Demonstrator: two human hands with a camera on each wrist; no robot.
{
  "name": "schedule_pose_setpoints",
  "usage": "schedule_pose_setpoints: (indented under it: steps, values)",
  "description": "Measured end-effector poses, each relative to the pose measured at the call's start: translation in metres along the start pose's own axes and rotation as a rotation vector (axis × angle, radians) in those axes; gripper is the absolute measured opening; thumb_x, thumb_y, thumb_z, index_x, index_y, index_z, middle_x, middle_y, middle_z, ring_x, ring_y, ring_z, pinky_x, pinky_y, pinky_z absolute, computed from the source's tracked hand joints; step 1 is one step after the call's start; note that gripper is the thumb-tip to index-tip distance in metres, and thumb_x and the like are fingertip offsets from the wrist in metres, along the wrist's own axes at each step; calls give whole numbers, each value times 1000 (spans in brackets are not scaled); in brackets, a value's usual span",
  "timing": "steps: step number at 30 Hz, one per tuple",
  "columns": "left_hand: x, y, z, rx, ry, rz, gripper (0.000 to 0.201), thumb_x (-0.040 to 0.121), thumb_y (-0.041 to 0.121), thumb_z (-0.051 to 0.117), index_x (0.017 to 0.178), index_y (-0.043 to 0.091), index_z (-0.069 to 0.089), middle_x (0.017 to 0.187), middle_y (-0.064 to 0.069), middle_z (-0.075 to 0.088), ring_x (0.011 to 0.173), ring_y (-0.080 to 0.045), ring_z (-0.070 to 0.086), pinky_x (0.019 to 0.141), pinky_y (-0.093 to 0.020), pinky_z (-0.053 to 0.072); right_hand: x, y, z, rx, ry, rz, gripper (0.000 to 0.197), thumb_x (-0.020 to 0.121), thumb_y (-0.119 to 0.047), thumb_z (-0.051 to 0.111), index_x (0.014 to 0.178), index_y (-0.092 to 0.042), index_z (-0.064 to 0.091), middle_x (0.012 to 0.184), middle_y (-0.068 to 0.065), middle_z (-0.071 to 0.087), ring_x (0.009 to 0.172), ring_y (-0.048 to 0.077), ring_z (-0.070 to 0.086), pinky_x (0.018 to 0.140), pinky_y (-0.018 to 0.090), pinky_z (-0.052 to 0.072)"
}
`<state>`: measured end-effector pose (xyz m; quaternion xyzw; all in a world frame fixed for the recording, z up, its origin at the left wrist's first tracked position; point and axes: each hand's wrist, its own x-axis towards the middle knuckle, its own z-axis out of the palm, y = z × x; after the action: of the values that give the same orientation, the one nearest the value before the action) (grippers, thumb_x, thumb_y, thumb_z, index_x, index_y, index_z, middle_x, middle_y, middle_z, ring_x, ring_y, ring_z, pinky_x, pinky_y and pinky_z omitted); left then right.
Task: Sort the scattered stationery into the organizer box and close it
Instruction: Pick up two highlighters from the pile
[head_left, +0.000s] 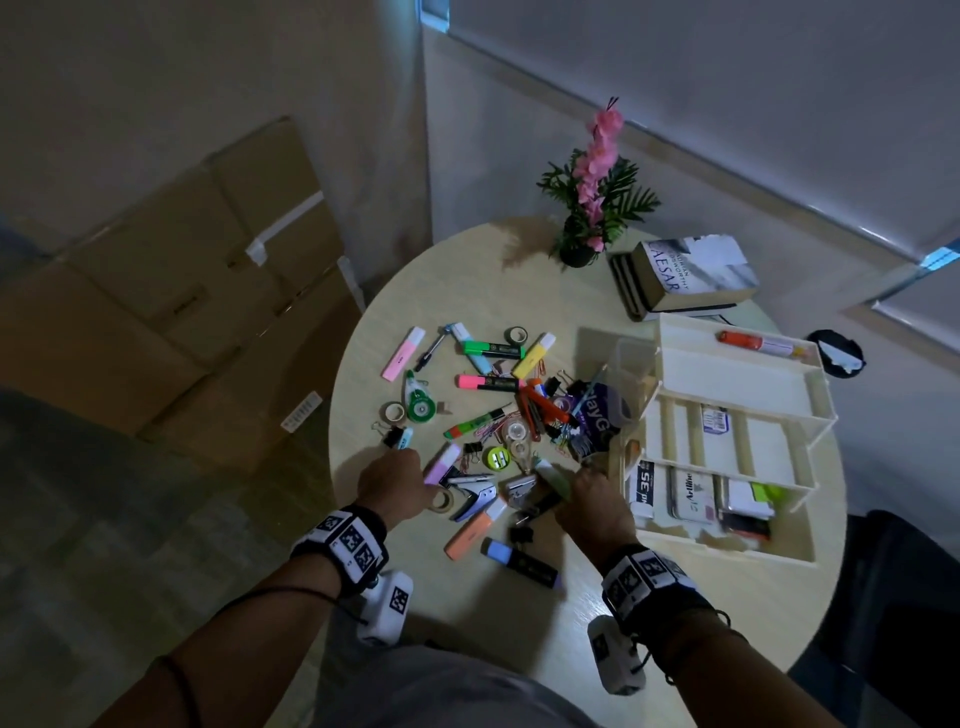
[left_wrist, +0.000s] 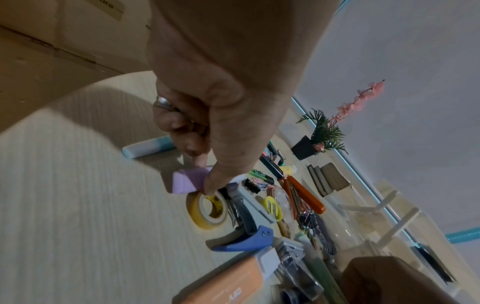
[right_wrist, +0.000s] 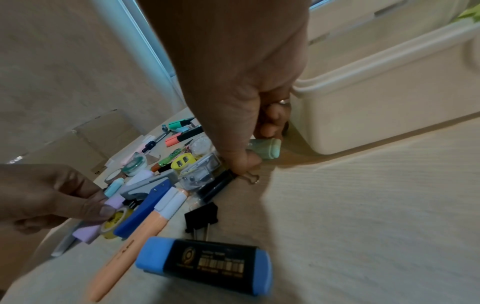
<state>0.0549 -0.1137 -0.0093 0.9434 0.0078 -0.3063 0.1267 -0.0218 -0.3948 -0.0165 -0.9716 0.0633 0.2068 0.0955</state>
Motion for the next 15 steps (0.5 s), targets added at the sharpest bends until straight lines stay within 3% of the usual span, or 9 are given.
schedule_pose_setpoints:
  steps: [3, 6, 8, 10, 12, 15]
  values:
    - [1, -1, -1, -2, -42, 21, 39, 88, 52, 75, 97, 15, 67, 97, -7, 72, 88, -27, 69, 67, -32, 47, -13, -8, -19, 86, 11, 90, 31, 89, -13, 71, 118, -5, 64, 104, 14, 72, 91, 29, 73, 72, 36, 61]
    - [-4, 3, -9, -8, -24, 34, 33, 93, 46, 72, 95, 13, 70, 87, -3, 70, 80, -23, 68, 61, -30, 44, -28, -6, -33, 211, 101, 105, 12, 91, -16, 67, 96, -5, 70, 92, 12, 73, 78, 29, 68, 62, 34, 51]
    - [-9, 9, -18, -45, 19, 70, 26, 97, 39, 68, 90, 14, 66, 79, 0, 66, 72, -17, 64, 55, -29, 41, -41, 2, -44, 365, 161, 76, 13, 94, -22, 68, 87, -11, 69, 78, 4, 70, 67, 23, 63, 57, 33, 46]
    - [-13, 18, -30, -128, 50, 156, 22, 99, 33, 67, 87, 18, 58, 73, 2, 62, 65, -14, 61, 51, -27, 37, -58, 10, -64, 554, 177, 34, 14, 96, -27, 72, 88, -16, 70, 70, 0, 67, 63, 17, 63, 58, 31, 48]
    - [-13, 30, -42, -245, 72, 240, 24, 97, 28, 70, 83, 17, 54, 70, 0, 60, 68, -23, 63, 53, -29, 37, -74, 19, -88, 841, 151, 60, 11, 97, -23, 75, 93, -13, 74, 71, 1, 71, 61, 10, 64, 56, 23, 48]
    - [-10, 62, -60, -369, 53, 352, 23, 97, 24, 70, 82, 17, 55, 72, -1, 67, 68, -22, 68, 58, -31, 47, -91, 44, -116, 1121, 145, 68, 8, 98, -16, 72, 99, -8, 76, 73, 0, 69, 63, 10, 61, 57, 22, 48]
